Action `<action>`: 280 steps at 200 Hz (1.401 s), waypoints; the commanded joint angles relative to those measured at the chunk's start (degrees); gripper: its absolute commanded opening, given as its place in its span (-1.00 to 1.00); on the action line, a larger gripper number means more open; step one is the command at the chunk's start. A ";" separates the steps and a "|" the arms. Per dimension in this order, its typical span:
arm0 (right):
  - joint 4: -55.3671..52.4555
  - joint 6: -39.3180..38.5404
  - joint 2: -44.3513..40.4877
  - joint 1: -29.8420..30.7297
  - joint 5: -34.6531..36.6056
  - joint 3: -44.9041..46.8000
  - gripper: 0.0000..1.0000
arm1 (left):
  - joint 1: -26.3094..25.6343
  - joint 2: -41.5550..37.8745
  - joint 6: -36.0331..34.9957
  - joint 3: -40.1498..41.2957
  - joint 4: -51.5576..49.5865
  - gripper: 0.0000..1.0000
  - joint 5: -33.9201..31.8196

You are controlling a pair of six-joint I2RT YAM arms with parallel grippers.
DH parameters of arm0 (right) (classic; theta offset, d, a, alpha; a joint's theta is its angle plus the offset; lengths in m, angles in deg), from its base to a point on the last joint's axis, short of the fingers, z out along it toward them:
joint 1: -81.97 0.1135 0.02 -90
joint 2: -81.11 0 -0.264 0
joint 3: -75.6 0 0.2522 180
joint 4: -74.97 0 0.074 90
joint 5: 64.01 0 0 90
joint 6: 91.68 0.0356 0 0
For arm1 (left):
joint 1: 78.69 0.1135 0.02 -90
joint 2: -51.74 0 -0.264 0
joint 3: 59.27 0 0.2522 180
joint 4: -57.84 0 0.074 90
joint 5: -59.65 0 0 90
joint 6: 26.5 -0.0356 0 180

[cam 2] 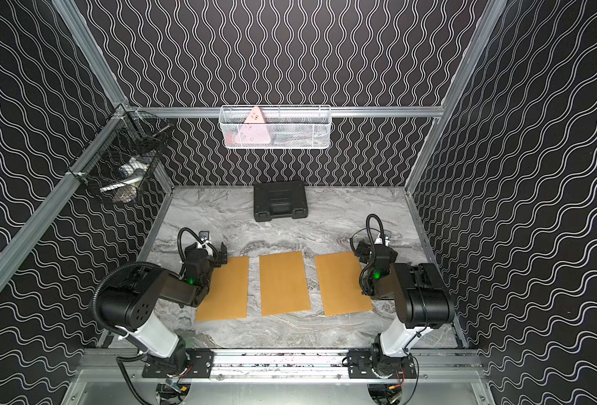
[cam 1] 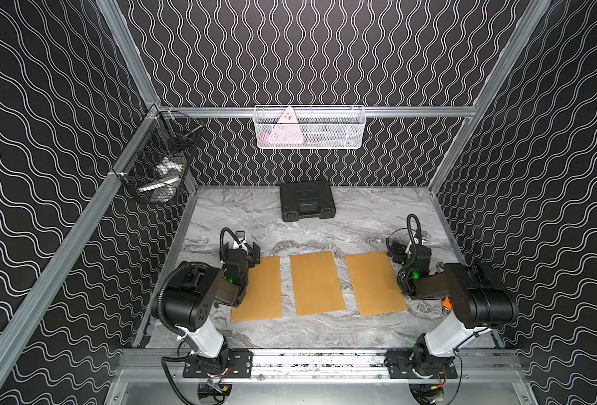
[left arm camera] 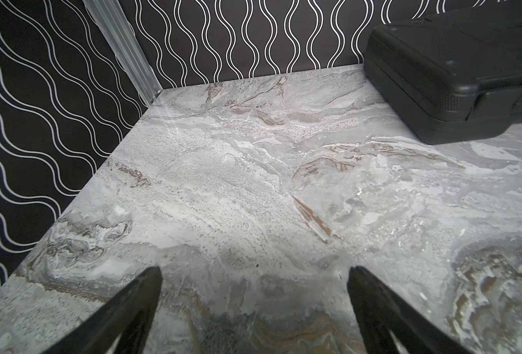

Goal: Open the file bag
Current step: Pick up the file bag from the center of the board.

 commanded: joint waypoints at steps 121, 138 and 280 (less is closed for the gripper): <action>-1.00 0.47 -2.82 0.06 1.09 -0.51 0.99 | 0.07 -1.39 0.04 0.44 2.46 0.98 -0.47; -2.43 -1.23 -4.87 0.19 0.70 -1.01 0.99 | -0.02 -3.93 0.37 0.04 -0.48 0.98 -1.35; -66.95 20.67 -9.81 0.32 -4.13 -29.36 0.99 | -0.56 -19.44 22.59 -22.23 -59.29 0.98 -5.42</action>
